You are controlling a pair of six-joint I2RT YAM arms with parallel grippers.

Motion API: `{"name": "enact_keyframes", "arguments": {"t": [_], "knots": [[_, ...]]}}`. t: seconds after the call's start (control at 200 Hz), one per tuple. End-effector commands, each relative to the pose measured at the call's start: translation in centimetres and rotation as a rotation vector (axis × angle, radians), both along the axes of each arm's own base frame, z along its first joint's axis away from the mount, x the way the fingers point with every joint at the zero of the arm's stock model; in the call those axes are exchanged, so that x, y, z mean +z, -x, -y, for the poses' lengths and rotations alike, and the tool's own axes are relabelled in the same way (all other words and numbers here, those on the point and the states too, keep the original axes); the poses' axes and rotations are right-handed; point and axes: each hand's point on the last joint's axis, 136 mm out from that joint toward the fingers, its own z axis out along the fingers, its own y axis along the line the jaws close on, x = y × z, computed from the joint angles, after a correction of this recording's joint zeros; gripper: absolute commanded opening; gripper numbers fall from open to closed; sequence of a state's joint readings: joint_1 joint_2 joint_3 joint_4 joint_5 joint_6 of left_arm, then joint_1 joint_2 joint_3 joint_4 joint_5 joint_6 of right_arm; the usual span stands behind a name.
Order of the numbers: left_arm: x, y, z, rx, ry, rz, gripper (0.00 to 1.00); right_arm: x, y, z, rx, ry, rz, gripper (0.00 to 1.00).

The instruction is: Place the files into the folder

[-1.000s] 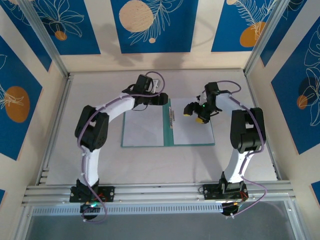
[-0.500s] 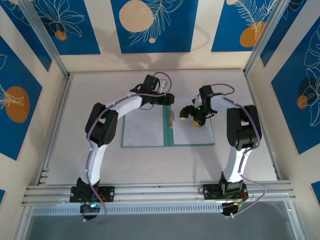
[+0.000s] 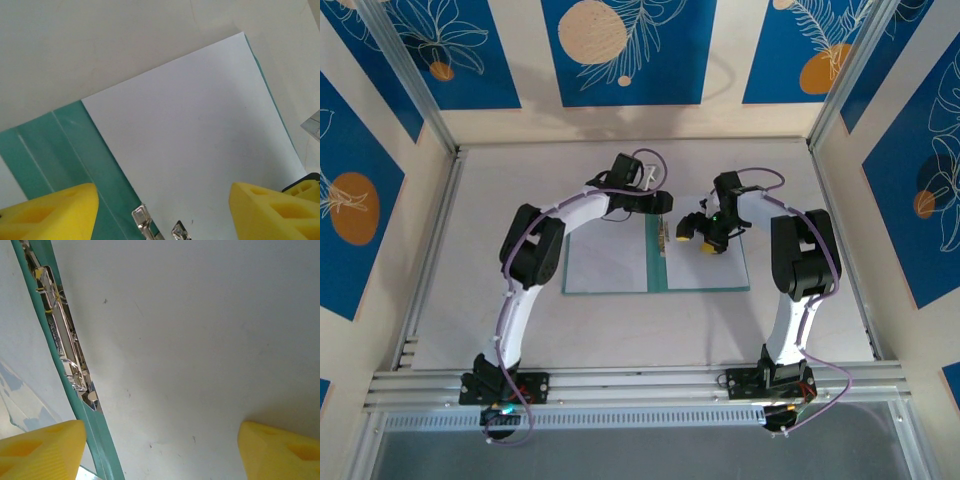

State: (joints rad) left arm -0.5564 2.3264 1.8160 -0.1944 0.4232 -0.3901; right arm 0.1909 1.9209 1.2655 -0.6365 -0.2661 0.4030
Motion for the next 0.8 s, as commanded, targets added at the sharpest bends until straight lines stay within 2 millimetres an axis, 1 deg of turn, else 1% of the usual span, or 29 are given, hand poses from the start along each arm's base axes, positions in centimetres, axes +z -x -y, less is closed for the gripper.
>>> {"name": "enact_keyframes", "arguments": {"t": [0.0, 0.215, 0.34, 0.515, 0.795], "knots": [[0.9, 0.5, 1.9, -0.062, 0.048, 0.006, 0.68, 3.2, -0.3, -0.8, 0.005, -0.033, 0.038, 0.80], [0.3, 0.6, 2.3, -0.089, 0.049, -0.005, 0.69, 6.4, -0.2, -1.0, 0.014, -0.056, 0.091, 0.80], [0.0, 0.3, 2.3, -0.091, 0.042, -0.002, 0.75, 7.8, 0.0, -1.1, 0.020, -0.069, 0.119, 0.81], [-0.3, 0.3, 2.5, -0.110, 0.046, 0.004, 0.80, 8.6, 0.3, -0.9, 0.021, -0.074, 0.130, 0.81], [-1.0, 0.5, 2.8, -0.127, 0.060, -0.019, 0.80, 9.0, 0.6, -0.5, 0.014, -0.079, 0.134, 0.81]]}}
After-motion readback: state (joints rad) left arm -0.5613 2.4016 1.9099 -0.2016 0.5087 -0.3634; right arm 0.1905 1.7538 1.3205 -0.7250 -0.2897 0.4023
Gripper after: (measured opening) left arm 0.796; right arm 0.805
